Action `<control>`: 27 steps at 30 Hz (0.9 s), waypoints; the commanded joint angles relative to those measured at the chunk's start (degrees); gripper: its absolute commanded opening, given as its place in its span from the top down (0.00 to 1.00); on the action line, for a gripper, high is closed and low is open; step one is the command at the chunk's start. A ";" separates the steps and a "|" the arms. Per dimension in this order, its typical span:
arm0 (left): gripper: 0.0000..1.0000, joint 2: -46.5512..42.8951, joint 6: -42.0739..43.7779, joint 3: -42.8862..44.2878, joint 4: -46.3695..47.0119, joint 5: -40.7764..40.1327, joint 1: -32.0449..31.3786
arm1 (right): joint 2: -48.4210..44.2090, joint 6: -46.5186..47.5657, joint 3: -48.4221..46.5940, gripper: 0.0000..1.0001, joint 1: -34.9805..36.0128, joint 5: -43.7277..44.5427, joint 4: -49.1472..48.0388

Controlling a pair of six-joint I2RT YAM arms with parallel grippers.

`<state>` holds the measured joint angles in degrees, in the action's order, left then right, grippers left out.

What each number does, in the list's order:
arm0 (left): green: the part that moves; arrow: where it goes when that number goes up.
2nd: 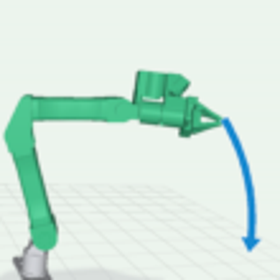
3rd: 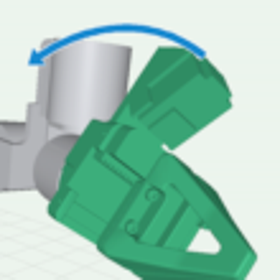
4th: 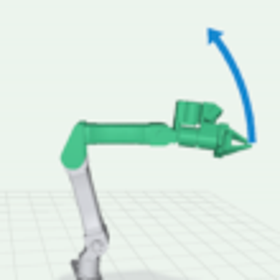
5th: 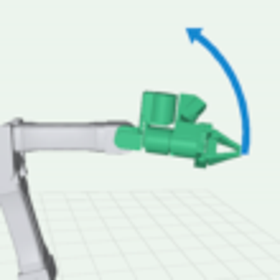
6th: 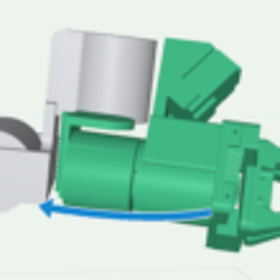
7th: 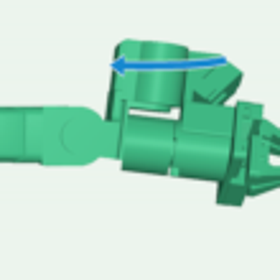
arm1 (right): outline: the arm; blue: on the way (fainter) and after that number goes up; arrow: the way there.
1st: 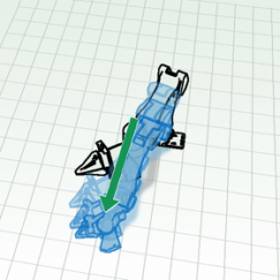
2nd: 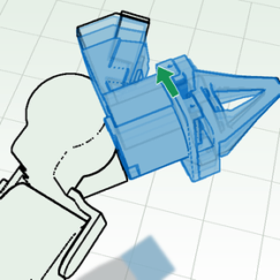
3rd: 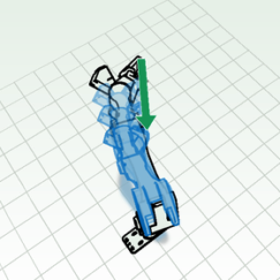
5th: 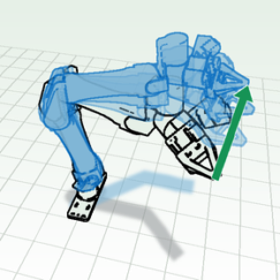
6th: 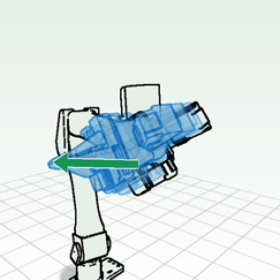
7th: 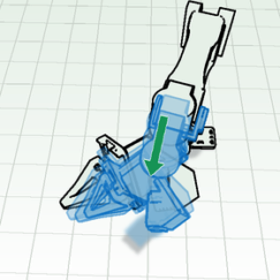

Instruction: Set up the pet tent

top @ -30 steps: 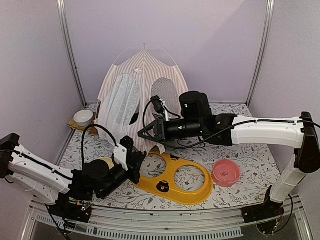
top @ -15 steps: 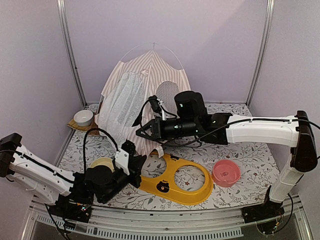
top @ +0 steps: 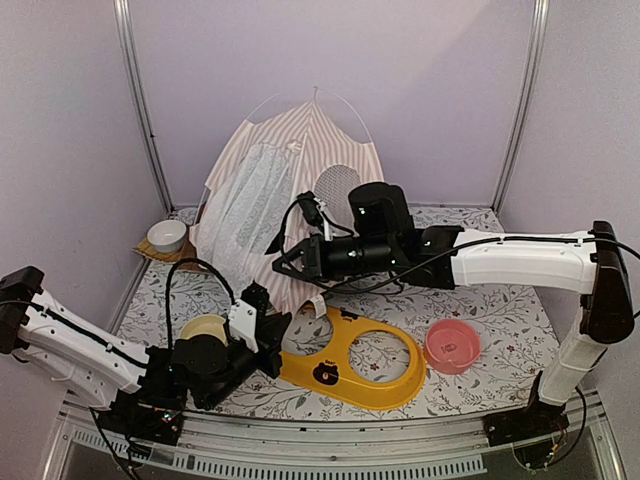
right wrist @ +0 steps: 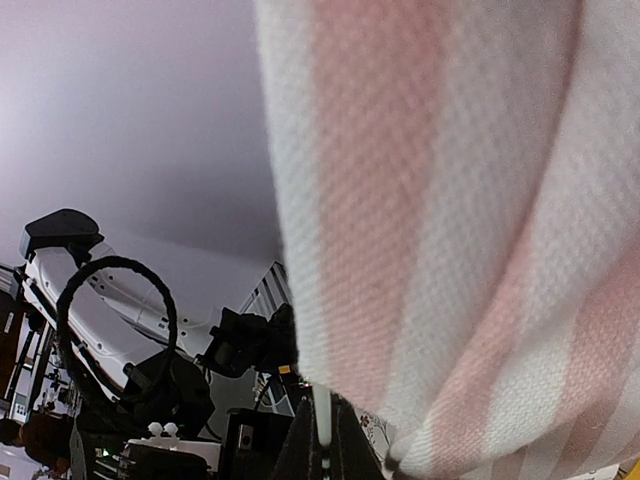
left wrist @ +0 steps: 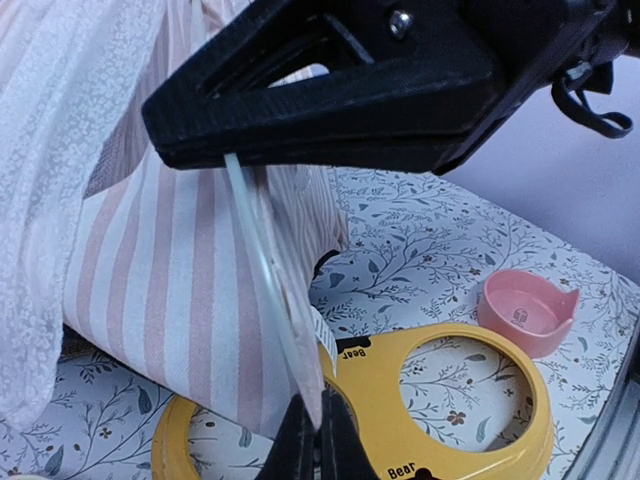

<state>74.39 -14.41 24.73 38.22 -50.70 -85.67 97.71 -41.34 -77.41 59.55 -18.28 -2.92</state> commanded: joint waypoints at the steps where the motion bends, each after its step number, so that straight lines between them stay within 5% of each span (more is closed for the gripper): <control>1: 1.00 2.26 -1.49 -3.75 -12.03 8.39 -5.23 | -2.57 -1.11 -5.68 1.00 -7.75 12.18 -13.52; 27: 1.00 1.51 -2.68 -3.98 -13.64 7.42 -5.55 | -2.09 -1.02 -4.48 1.00 -9.92 12.32 -13.65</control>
<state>74.35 -16.25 24.58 37.87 -50.96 -85.69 97.71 -41.34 -77.41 57.67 -18.59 -2.42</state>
